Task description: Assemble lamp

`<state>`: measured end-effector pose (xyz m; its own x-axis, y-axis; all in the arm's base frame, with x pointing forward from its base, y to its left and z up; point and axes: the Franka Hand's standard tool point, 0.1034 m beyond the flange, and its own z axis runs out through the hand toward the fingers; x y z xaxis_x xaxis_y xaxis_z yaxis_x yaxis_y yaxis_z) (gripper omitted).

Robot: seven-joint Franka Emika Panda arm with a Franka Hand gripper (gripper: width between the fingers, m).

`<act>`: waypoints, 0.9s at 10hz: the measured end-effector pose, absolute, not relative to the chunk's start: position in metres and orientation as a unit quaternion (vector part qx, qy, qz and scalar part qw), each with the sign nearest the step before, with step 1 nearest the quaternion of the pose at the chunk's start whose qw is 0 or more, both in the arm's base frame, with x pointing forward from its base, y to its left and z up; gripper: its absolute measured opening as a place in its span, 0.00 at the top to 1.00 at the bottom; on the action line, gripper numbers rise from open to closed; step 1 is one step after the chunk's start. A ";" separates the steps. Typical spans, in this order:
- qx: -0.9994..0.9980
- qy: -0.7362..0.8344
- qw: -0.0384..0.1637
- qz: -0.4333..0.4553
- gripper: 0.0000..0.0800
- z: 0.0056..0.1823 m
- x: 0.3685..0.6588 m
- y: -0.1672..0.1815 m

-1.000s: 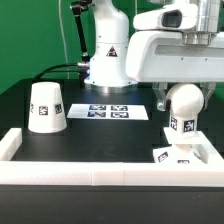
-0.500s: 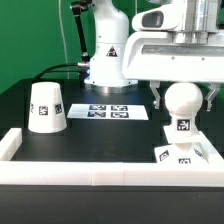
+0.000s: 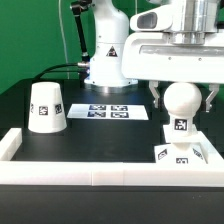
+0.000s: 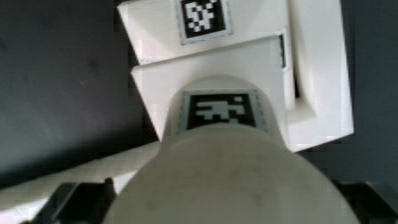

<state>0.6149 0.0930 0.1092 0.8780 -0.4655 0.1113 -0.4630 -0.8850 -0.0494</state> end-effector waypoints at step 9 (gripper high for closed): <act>-0.942 0.334 0.018 -0.042 0.13 0.107 0.608 0.101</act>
Offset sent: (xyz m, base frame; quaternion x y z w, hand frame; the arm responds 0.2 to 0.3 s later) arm -0.0024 0.0034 -0.0028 -0.0089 0.0158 0.1373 0.9904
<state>0.6075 0.1007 0.1069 0.7737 -0.6299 0.0675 -0.6269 -0.7766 -0.0618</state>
